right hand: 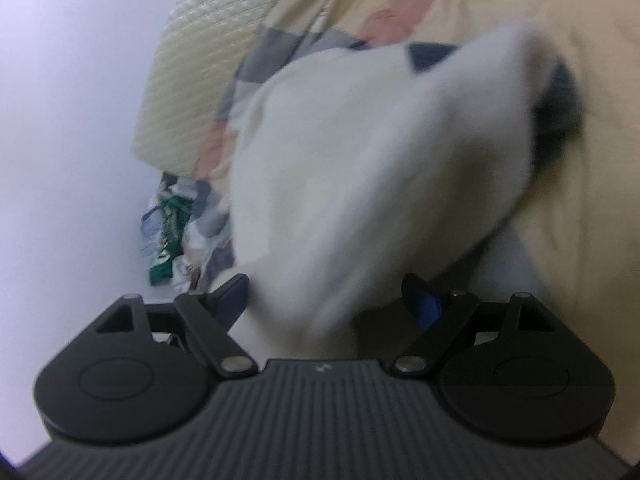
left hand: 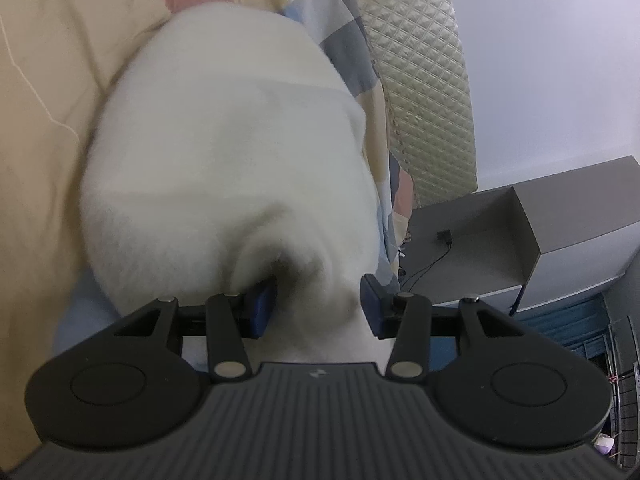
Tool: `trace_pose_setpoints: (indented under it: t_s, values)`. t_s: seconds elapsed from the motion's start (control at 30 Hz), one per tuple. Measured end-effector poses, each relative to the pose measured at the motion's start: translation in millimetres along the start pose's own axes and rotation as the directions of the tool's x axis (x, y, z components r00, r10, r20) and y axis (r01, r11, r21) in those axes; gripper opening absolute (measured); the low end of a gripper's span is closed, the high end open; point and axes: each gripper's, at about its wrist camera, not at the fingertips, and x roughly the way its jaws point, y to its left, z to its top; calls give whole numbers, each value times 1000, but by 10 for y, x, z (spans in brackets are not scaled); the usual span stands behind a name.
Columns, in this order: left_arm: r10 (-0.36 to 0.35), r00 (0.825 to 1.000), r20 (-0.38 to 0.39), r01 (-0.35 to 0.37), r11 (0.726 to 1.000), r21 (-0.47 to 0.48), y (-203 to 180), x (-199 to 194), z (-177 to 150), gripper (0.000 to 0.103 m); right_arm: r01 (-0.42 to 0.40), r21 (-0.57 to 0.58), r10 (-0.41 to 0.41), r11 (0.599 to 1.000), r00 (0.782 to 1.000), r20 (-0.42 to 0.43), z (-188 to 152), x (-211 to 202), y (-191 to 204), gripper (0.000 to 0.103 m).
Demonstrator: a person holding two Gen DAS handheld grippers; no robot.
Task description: Fold large clothes
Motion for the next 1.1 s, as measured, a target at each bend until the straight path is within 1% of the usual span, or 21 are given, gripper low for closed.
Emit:
trace_pose_setpoints:
  t_s: [0.17, 0.23, 0.27, 0.3, 0.33, 0.37, 0.4, 0.43, 0.47, 0.5, 0.57, 0.6, 0.7, 0.8, 0.87, 0.93, 1.0, 1.03, 1.1]
  values:
    - [-9, 1000, 10, 9, 1000, -26, 48, 4, 1, 51, -4, -51, 4, 999, 1000, 10, 0, 47, 53, 85]
    - [-4, 1000, 13, 5, 1000, -24, 65, -40, -36, 50, 0, -71, 1, 997, 1000, 7, -2, 76, 84, 80]
    - [-3, 1000, 13, 3, 1000, -21, 62, -38, -30, 49, 3, -84, -3, 996, 1000, -3, -4, 99, 91, 73]
    - [0, 1000, 15, 1, 1000, -15, 48, -46, -34, 48, 0, -103, -2, 995, 1000, -22, -12, 127, 103, 60]
    - [7, 1000, 14, -7, 1000, -10, 39, -56, -44, 43, -3, -122, -1, 993, 999, -35, -17, 148, 127, 53]
    - [15, 1000, 14, -15, 1000, -5, 15, -76, -60, 39, -2, -152, -5, 988, 999, -45, -36, 165, 163, 40]
    - [15, 1000, 22, -15, 1000, 1, 8, -99, -70, 37, 10, -191, -19, 982, 999, -47, -66, 176, 213, 34]
    - [14, 999, 35, -14, 1000, 10, -19, -135, -88, 31, 21, -226, -31, 974, 999, -41, -94, 169, 259, 31]
    - [14, 999, 50, -15, 1000, 20, -37, -171, -97, 25, 24, -253, -34, 967, 999, -33, -115, 151, 305, 25]
    - [15, 998, 65, -17, 999, 29, -51, -211, -98, 23, 20, -263, -27, 965, 999, -24, -121, 124, 333, 22]
    - [13, 997, 76, -16, 999, 42, -78, -278, -101, 18, 1, -262, -3, 965, 1000, -7, -113, 53, 357, 20]
    - [8, 997, 77, -12, 998, 59, -107, -307, -106, 17, -8, -263, 9, 965, 1000, 3, -110, 12, 369, 19]
    - [-10, 995, 99, -4, 990, 139, -245, -416, -181, 16, -20, -307, 32, 951, 999, 34, -132, -99, 432, 17]
    - [-32, 992, 122, 3, 973, 229, -418, -552, -271, 15, -38, -351, 62, 936, 997, 56, -159, -220, 526, 16]
    - [-66, 989, 130, 27, 961, 276, -514, -664, -317, 15, -59, -376, 94, 925, 993, 74, -177, -285, 597, 16]
    - [-102, 984, 149, 52, 950, 308, -596, -815, -348, 15, -98, -422, 146, 901, 986, 83, -181, -382, 690, 16]
    - [-123, 972, 200, 51, 943, 330, -679, -999, -378, 15, -132, -457, 190, 879, 978, 82, -193, -461, 806, 16]
    - [-137, 967, 214, 57, 938, 342, -731, -1077, -393, 15, -136, -483, 198, 865, 977, 81, -200, -501, 890, 16]
    - [-151, 959, 242, 48, 922, 384, -865, -1221, -416, 14, -100, -538, 176, 837, 980, 92, -227, -561, 1083, 16]
